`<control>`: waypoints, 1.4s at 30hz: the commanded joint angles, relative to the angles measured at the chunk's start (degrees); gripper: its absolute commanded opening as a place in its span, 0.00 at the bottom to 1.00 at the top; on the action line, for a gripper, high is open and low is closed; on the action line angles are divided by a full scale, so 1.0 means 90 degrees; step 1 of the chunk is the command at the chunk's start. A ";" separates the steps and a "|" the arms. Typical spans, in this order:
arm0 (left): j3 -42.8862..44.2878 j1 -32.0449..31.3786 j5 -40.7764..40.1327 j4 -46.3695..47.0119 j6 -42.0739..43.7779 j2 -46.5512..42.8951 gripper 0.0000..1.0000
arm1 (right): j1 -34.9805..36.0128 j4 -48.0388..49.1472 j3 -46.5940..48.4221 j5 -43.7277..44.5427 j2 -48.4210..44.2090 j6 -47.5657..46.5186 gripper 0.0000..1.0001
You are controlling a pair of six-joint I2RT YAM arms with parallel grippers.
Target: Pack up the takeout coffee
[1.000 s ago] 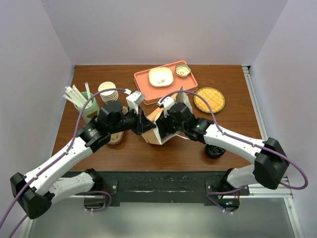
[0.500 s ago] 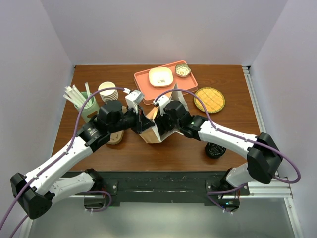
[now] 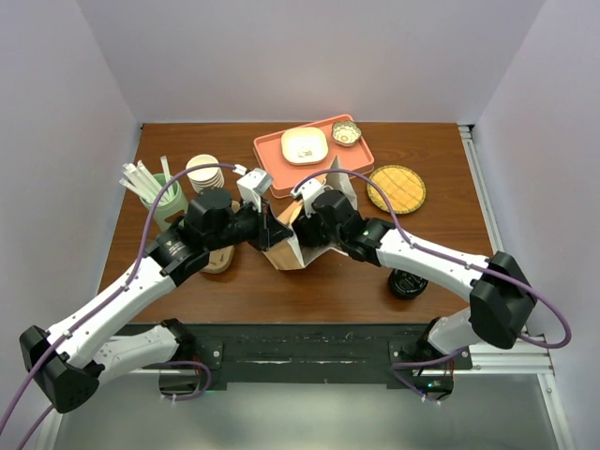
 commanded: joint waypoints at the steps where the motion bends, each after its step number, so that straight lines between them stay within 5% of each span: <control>1: 0.0292 -0.0027 -0.0189 -0.0002 0.0102 0.0001 0.00 | 0.0043 -0.0256 0.0068 0.0093 -0.0322 -0.0081 0.28; 7: 0.0292 -0.0027 -0.0326 -0.0090 0.0122 0.0030 0.00 | 0.0004 -0.0276 0.0077 -0.0092 -0.0606 -0.0081 0.00; 23: 0.1336 -0.0027 -0.1185 -0.1134 0.0200 0.0772 0.00 | -0.0182 -0.1076 0.0604 -0.1176 -0.1465 -0.0169 0.00; 42: 0.3154 0.0705 -0.1430 -0.2815 0.0366 0.1690 0.00 | -0.0309 -0.2307 0.3006 -0.1831 -0.1700 0.1812 0.00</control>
